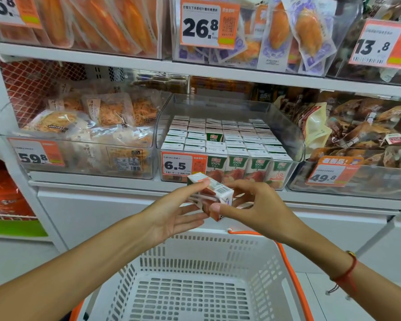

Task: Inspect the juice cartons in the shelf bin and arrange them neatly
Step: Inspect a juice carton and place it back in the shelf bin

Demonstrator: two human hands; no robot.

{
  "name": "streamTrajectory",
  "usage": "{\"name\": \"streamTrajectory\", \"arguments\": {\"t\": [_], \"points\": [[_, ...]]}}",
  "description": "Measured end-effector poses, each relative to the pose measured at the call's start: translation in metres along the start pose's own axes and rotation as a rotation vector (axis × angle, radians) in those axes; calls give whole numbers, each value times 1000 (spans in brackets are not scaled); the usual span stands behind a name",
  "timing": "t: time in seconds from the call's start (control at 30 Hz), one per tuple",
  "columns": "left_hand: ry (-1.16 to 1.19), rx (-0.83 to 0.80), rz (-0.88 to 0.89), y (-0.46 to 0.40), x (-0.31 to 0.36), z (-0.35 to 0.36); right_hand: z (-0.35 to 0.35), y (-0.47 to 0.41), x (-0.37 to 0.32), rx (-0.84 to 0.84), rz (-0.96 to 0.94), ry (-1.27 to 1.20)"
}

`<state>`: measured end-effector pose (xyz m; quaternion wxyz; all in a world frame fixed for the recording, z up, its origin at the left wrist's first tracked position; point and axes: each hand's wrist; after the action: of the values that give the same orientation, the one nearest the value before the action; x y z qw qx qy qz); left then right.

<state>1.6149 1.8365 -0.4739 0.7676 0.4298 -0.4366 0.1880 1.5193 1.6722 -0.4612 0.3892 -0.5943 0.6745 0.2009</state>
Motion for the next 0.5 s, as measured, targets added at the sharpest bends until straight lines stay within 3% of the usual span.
{"name": "streamTrajectory", "arguments": {"t": [0.1, 0.27, 0.5], "points": [[-7, -19, 72, 3, -1, 0, 1, 0, 0, 63, 22, -59], [-42, -32, 130, 5, 1, -5, -4, 0, 0, -15, 70, -257], [-113, -25, 135, 5, 3, -10, 3, 1, 3, 42, -50, -132]]}}
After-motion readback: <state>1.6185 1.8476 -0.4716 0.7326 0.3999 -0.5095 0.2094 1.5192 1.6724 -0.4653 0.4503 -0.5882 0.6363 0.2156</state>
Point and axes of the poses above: each hand's wrist, its own y-axis away from the middle knuckle, its own z-axis out of the palm, x = y × z, and after that the axes turned 2 degrees about x, right-handed
